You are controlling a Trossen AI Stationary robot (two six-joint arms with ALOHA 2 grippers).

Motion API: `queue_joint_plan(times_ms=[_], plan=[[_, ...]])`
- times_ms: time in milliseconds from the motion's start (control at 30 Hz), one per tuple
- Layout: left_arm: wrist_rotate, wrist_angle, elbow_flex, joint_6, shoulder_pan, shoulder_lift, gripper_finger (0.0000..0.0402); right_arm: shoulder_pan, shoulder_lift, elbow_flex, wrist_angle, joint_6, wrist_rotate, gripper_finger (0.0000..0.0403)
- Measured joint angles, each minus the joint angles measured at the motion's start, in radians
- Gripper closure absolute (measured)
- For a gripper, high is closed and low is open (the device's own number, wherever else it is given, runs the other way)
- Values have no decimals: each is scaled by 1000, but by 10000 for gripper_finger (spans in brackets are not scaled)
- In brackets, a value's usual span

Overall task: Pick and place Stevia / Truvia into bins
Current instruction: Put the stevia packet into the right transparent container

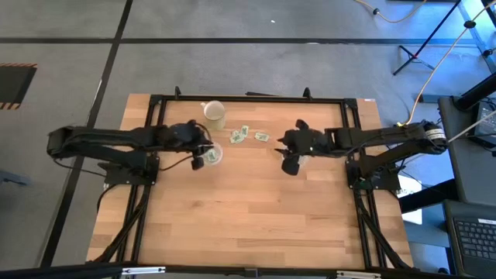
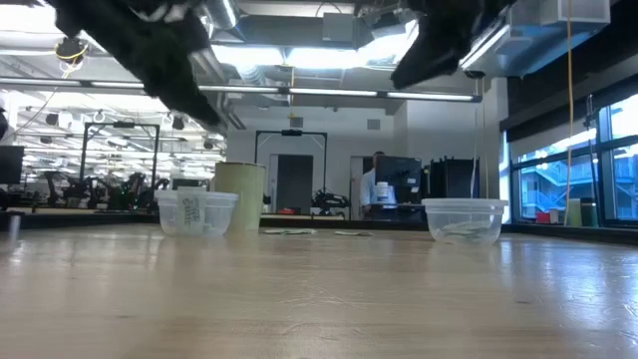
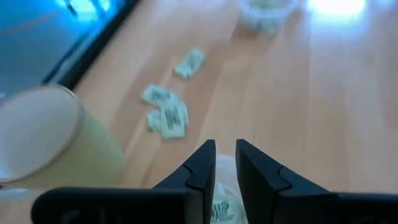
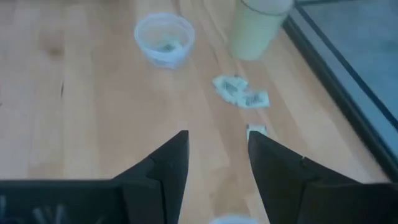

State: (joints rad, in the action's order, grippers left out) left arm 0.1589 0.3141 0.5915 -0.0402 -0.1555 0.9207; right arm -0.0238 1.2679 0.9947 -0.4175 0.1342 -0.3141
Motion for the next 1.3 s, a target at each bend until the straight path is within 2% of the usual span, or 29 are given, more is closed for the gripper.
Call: queue_joint_plan(times_ms=[200, 333, 433, 600, 767, 867, 1067, 1300], plan=[[7, 39, 0, 0, 0, -185, 343, 120, 60, 0, 28, -113, 62, 233], [31, 34, 0, 9, 0, -287, 343, 184, 164, 0, 85, -181, 132, 233], [34, 25, -7, 20, 0, -350, 343, 219, 256, 0, 111, -223, 135, 233], [33, -83, -120, -5, -21, -480, 343, 273, 397, 0, 159, -296, 134, 233], [24, -137, -208, -51, -52, -599, 343, 329, 486, 0, 226, -296, 135, 233], [28, -135, -246, -45, -58, -655, 343, 355, 513, 0, 242, -296, 147, 233], [38, -165, -323, -66, -57, -732, 343, 385, 526, 0, 269, -230, 280, 233], [56, -191, -372, -70, -57, -762, 343, 387, 526, 0, 290, -174, 284, 233]])
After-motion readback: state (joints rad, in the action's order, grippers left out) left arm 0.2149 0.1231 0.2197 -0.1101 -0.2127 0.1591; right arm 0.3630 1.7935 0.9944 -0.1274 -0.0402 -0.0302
